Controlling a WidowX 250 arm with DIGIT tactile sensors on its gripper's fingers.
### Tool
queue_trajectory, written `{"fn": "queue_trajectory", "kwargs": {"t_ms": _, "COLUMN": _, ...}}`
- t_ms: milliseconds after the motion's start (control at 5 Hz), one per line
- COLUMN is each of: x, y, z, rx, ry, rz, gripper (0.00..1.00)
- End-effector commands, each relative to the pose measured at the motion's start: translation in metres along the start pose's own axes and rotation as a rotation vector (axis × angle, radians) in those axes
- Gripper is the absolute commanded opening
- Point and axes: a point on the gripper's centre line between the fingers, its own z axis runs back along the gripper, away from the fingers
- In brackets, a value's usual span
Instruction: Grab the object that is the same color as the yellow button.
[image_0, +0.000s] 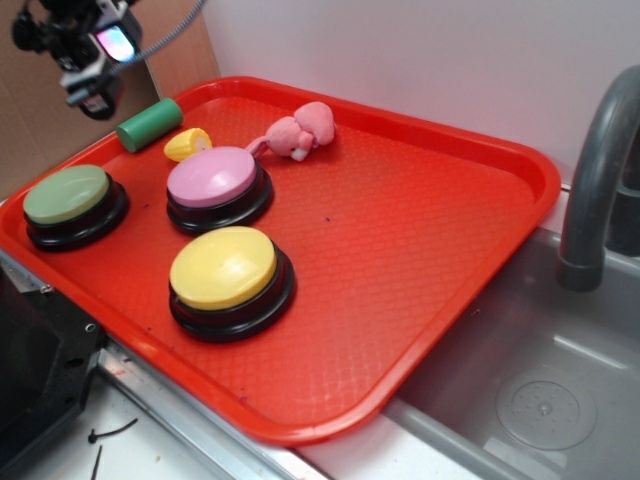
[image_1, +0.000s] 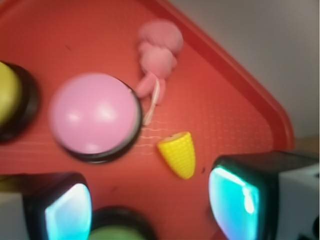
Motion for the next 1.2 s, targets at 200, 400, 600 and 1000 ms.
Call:
{"fn": "queue_trajectory", "kwargs": {"t_ms": 200, "x": 0.021, "y": 0.041, "z": -0.057, "rx": 0.026, "ry": 0.004, "rz": -0.081, "gripper": 1.00}}
{"fn": "queue_trajectory", "kwargs": {"t_ms": 400, "x": 0.016, "y": 0.041, "z": -0.068, "rx": 0.007, "ry": 0.014, "rz": -0.101, "gripper": 1.00}}
{"fn": "queue_trajectory", "kwargs": {"t_ms": 600, "x": 0.010, "y": 0.038, "z": -0.072, "rx": -0.017, "ry": -0.061, "rz": -0.165, "gripper": 1.00}}
{"fn": "queue_trajectory", "kwargs": {"t_ms": 1000, "x": 0.006, "y": 0.038, "z": -0.077, "rx": -0.038, "ry": -0.046, "rz": -0.135, "gripper": 0.00}}
